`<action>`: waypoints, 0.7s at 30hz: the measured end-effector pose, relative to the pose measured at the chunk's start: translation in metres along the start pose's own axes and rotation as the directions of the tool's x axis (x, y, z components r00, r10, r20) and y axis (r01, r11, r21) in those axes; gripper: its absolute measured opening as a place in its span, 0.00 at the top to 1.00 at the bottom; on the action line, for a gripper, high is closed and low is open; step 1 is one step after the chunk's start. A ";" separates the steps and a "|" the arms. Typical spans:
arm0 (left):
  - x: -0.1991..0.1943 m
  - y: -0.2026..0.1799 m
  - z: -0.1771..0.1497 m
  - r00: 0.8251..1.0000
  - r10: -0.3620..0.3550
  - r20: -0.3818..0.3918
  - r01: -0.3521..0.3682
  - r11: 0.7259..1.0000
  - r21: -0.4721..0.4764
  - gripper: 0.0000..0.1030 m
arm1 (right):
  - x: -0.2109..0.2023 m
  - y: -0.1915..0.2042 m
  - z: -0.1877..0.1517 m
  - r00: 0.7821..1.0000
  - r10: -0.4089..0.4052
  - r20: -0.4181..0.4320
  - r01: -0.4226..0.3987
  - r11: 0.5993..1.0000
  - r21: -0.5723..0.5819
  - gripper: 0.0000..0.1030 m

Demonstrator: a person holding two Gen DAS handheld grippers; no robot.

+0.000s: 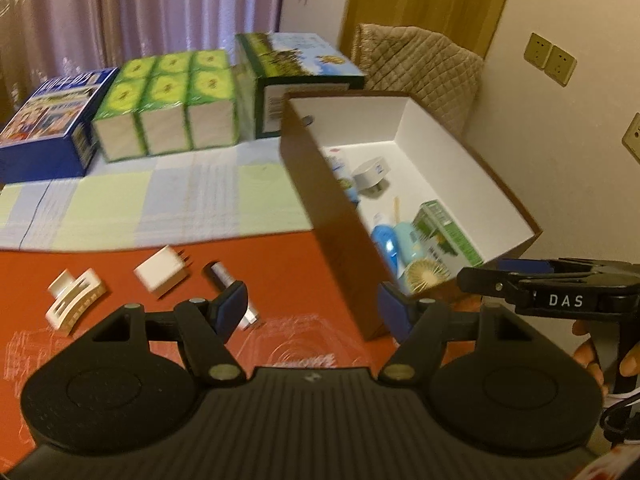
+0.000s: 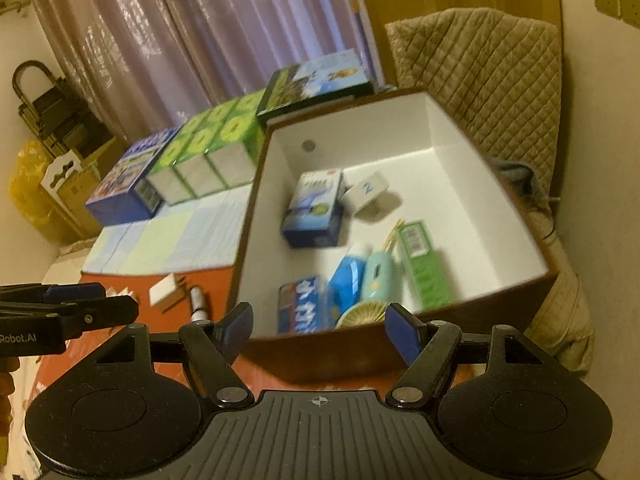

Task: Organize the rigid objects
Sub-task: 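Move both grippers back over the orange mat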

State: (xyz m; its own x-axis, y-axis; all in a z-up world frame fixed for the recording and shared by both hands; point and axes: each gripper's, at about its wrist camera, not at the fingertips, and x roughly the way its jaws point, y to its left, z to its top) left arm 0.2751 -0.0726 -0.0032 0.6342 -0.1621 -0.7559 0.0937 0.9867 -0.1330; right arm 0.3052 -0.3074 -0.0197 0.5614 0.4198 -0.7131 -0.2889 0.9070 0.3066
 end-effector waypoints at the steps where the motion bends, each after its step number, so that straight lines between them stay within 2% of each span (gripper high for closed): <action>1: -0.002 0.006 -0.004 1.000 0.005 -0.005 -0.005 1.000 -0.007 0.34 | 0.002 0.005 -0.003 1.000 0.010 -0.012 -0.010 1.000 -0.003 0.32; 12: -0.012 0.066 -0.043 0.993 0.082 -0.084 -0.090 0.992 -0.094 0.34 | 0.041 0.071 -0.034 0.986 0.063 -0.156 -0.081 0.990 -0.117 0.32; 21: -0.014 0.103 -0.067 0.979 0.146 -0.142 -0.167 0.975 -0.149 0.34 | 0.072 0.107 -0.045 0.972 0.067 -0.227 -0.114 0.973 -0.199 0.32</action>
State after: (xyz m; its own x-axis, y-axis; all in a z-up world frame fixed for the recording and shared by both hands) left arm 0.2246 0.0299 -0.0492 0.5255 -0.0168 -0.8506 -0.1284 0.9868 -0.0988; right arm 0.2795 -0.1813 -0.0666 0.3500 0.4609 -0.8155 -0.4990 0.8285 0.2541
